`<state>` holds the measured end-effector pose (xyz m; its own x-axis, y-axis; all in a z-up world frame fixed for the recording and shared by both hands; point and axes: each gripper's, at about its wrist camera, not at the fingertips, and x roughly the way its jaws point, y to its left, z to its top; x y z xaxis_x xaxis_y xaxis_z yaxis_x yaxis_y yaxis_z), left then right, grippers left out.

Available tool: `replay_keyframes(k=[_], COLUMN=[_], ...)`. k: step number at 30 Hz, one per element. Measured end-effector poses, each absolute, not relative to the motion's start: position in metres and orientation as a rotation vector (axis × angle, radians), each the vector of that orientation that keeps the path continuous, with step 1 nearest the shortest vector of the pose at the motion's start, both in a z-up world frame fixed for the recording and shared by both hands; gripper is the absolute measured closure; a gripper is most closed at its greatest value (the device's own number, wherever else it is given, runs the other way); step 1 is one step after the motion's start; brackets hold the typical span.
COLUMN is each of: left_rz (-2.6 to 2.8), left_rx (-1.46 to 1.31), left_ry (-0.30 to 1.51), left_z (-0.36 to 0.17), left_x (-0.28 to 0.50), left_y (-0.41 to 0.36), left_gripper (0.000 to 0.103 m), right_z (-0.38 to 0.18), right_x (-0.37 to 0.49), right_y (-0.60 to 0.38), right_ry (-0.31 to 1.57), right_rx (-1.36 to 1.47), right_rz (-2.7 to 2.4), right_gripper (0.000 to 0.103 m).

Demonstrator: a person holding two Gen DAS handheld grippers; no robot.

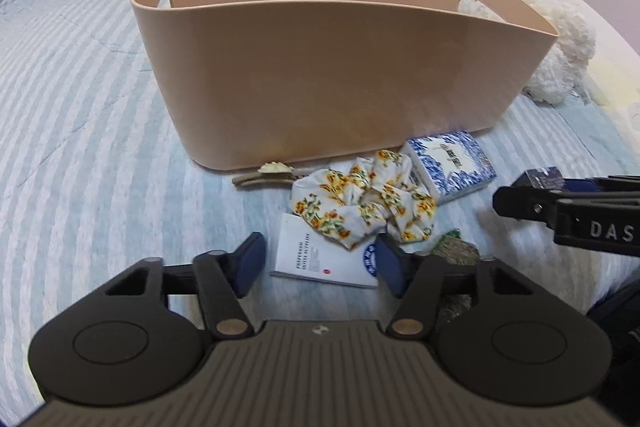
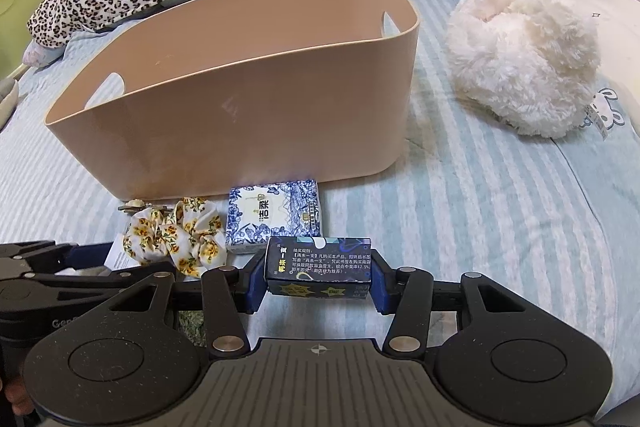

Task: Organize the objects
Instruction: 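Grasp the white box with the left tool while right tool holds the star box, then carry the white box and star box over the basket with both tools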

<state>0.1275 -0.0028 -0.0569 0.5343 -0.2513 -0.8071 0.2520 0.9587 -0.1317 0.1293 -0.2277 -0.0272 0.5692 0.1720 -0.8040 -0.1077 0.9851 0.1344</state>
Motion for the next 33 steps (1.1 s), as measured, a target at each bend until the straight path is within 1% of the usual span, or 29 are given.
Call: replay_keyframes(k=[12, 19, 26, 33], left_rz=[-0.306, -0.268, -0.254, -0.245], left_rx=[0.007, -0.004, 0.017, 0.004], left_ry=[0.966, 0.948, 0.881, 0.781], left_z=[-0.054, -0.044, -0.019, 0.021], left_x=[0.116, 0.111, 0.104, 0.102], left_y=[0.007, 0.021, 0.029, 0.035], left_gripper=[0.047, 0.047, 0.047, 0.047], right_z=[-0.023, -0.016, 0.009, 0.04], right_x=[0.129, 0.128, 0.117, 0.119], right_y=[-0.229, -0.231, -0.232, -0.233], right_ry=[0.941, 0.916, 0.808, 0.713], right_rx=[0.092, 0.12, 0.157, 0.175], right_rz=[0.167, 0.19, 0.231, 0.249], right_gripper=[0.056, 0.056, 0.056, 0.056])
